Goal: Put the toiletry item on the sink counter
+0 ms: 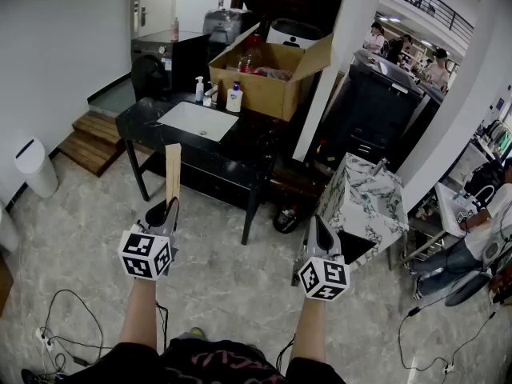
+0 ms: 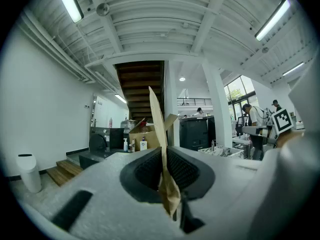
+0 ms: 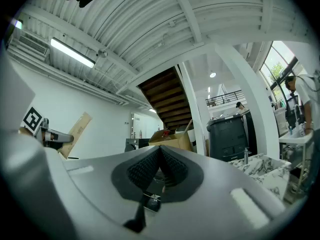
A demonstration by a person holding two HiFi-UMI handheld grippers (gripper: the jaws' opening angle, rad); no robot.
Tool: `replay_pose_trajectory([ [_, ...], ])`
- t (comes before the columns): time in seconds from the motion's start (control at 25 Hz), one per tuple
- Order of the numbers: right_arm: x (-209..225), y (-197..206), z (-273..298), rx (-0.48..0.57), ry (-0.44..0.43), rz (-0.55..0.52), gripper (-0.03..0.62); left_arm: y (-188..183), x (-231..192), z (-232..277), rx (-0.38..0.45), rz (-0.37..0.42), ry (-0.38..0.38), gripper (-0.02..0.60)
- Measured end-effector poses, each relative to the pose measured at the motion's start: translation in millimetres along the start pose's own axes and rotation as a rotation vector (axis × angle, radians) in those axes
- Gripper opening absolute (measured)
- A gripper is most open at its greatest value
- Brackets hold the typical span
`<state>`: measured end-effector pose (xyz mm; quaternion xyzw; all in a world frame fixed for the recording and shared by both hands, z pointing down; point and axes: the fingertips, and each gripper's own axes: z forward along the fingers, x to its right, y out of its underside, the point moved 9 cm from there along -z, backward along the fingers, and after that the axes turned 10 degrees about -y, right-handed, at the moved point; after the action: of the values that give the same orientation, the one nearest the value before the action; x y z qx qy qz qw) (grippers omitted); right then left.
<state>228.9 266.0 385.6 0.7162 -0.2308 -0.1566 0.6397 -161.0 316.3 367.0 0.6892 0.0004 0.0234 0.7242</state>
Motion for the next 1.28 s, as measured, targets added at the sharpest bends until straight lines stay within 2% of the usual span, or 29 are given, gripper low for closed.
replay_pose_trajectory([
  [0.64,-3.0,0.3,12.4,-0.001,-0.006,0.010,0.002,4.5,-4.4,8.3,-0.021,-0.006,0.005,0.029],
  [0.88,-20.3,-3.1,19.7,0.015,-0.042,-0.025,0.003,7.6,-16.4,8.5,-0.024,-0.015,0.014,0.028],
  [1.28,-63.6,0.6,31.0,0.010,-0.001,-0.022,0.003,12.1,-58.8,7.2,-0.020,-0.021,0.054,0.028],
])
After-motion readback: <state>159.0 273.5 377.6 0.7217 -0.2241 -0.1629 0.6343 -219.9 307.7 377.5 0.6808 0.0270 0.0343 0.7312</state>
